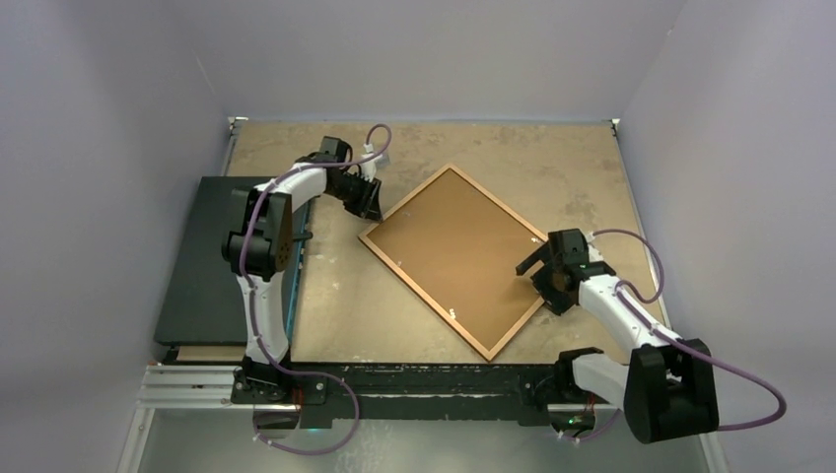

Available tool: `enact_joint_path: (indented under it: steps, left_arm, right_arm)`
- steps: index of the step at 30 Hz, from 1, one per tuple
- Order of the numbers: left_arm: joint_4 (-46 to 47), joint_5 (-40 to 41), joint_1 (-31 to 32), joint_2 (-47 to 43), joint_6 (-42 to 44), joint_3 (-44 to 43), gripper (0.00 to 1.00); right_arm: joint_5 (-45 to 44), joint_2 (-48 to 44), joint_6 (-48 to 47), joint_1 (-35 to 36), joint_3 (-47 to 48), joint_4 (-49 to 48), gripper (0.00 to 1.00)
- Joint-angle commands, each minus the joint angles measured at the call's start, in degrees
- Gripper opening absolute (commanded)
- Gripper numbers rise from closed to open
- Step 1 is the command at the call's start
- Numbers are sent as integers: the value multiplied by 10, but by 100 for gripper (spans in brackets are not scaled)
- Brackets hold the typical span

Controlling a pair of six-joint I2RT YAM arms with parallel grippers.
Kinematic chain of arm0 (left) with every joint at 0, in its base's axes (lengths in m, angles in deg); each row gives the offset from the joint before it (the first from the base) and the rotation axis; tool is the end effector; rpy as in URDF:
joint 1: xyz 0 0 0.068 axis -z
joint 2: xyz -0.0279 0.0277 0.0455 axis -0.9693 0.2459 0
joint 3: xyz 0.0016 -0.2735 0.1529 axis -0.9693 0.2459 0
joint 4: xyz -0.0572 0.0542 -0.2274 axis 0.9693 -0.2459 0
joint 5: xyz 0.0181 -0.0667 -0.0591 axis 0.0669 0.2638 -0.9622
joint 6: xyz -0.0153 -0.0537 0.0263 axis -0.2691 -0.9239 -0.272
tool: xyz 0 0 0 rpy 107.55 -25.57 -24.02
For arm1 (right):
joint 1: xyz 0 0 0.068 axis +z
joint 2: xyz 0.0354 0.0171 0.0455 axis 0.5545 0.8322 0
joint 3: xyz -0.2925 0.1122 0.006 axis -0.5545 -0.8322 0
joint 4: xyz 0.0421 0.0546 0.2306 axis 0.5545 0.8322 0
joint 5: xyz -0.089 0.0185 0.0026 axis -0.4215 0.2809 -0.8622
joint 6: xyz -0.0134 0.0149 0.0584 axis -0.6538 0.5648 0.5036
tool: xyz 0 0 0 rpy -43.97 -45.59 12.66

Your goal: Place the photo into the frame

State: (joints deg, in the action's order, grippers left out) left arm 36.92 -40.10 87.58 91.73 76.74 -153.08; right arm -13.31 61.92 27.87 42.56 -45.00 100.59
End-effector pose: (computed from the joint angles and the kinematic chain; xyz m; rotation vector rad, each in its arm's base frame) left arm 0.4286 -0.1191 0.1971 0.7602 2.4723 -0.8822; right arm 0.1634 0.0195 0.2124 1.1306 2.3363 0.2787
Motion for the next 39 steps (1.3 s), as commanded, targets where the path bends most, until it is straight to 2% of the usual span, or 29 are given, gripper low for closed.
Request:
enact_joint_path:
  steps: [1,8,16,19,21,26,32,35,37,39]
  left_arm:
    - [-10,2,3,-25,16,38,25]
    - [-28,-21,16,-52,48,119,22]
    - [-52,-54,37,-122,62,229,23]
    - [-57,-70,37,-135,61,253,25]
    - [-61,-87,37,-143,59,264,30]
    - [-73,-100,37,-171,56,264,42]
    - [-75,-97,11,-165,40,218,43]
    - [-46,-92,-9,-162,8,207,43]
    - [-29,-90,-17,-157,-9,202,41]
    - [-10,-93,-17,-152,-27,197,40]
  right_arm:
    - [28,32,-8,-11,29,-115,99]
    - [38,134,-74,-34,124,-126,99]
    - [107,238,-161,-120,176,-172,99]
    - [113,289,-188,-127,210,-170,99]
    - [101,304,-205,-132,240,-161,99]
    - [62,301,-241,-147,287,-131,99]
    - [-29,306,-250,-153,318,-96,99]
    - [-50,286,-244,-153,329,-95,99]
    - [-10,246,-243,-143,312,-131,99]
    - [21,212,-221,-102,287,-169,99]
